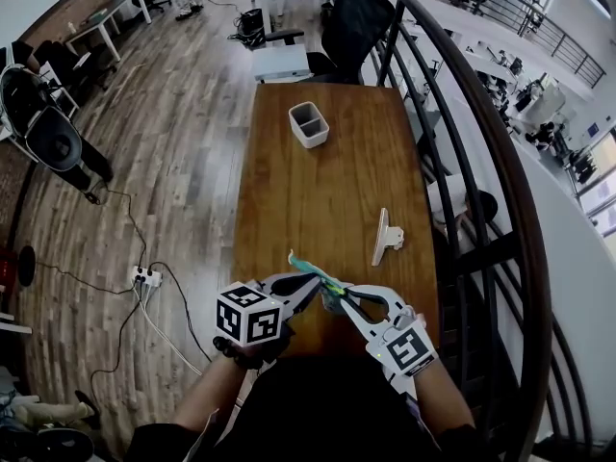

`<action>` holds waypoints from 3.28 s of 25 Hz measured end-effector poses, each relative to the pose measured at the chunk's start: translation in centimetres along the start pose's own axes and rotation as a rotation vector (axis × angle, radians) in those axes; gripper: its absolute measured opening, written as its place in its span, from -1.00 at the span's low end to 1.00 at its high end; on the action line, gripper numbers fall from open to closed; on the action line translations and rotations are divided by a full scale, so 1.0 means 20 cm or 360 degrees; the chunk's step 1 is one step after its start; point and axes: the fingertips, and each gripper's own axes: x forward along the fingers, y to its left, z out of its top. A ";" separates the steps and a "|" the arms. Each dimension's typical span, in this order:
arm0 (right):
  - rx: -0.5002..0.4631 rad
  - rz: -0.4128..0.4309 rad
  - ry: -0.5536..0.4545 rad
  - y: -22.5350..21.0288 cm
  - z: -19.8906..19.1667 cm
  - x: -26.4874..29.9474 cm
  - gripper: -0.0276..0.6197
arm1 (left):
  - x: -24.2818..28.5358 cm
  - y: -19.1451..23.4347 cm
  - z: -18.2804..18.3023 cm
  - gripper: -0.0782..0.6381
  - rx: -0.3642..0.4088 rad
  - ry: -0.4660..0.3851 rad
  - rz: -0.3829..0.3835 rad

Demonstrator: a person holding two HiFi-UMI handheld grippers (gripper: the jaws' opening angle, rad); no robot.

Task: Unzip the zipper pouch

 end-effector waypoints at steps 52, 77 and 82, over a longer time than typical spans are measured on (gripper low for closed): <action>0.0012 -0.0179 0.0080 -0.18 -0.08 -0.05 -0.82 | -0.19 0.36 0.11 -0.74 -0.0061 -0.0176 0.0353; 0.0134 -0.0327 0.0148 -0.34 -0.21 0.11 -0.70 | -0.23 0.43 0.20 -0.72 0.0011 -0.0270 0.0412; 0.0152 -0.0394 0.0109 -0.37 -0.19 0.05 -0.50 | -0.24 0.42 0.19 -0.48 0.0030 -0.0285 0.0393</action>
